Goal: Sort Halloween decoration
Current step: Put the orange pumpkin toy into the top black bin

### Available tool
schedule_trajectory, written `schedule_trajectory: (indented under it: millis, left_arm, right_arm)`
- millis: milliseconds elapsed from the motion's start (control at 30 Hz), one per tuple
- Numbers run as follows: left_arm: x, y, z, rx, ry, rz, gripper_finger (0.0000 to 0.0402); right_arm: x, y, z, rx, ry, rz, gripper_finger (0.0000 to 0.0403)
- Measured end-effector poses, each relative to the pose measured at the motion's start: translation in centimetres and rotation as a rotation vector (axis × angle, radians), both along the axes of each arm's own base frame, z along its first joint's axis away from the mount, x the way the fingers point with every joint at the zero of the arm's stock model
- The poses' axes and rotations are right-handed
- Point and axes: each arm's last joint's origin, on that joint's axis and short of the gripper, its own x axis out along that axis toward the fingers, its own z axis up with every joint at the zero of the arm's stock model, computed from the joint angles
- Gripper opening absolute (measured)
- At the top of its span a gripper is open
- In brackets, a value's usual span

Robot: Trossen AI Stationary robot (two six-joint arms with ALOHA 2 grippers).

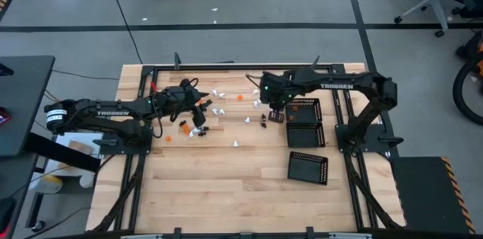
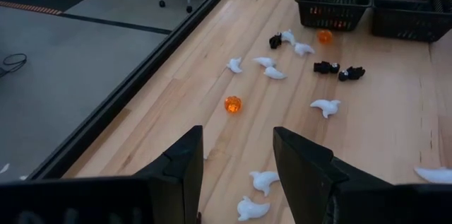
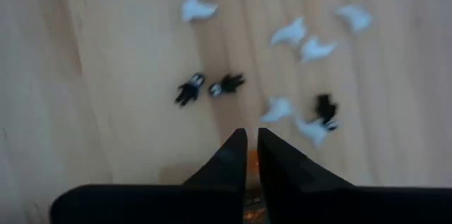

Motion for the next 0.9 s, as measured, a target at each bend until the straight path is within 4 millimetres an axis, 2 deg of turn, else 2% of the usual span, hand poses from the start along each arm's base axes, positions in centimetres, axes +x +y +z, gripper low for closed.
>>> schedule_trajectory:
  millis: [233, 367, 600, 900]
  left_arm:
    - [0.2, 0.1, 0.5, 0.017, -0.056, 0.000, 0.0157]
    - [0.2, 0.1, 0.6, 0.019, -0.063, 0.000, 0.0157]
    - [0.2, 0.1, 0.6, 0.020, -0.062, -0.001, 0.0157]
    - [0.2, 0.1, 0.5, 0.025, -0.052, -0.004, 0.0157]
  right_arm:
    - [1.2, 2.0, -3.0, -0.027, 0.113, 0.054, 0.0103]
    - [2.3, 2.2, -5.0, -0.009, 0.229, 0.079, 0.0131]
    - [3.7, 1.6, -8.3, -0.027, 0.432, 0.128, 0.0160]
    - [3.3, -0.8, -9.9, 0.019, 0.542, 0.103, 0.0189]
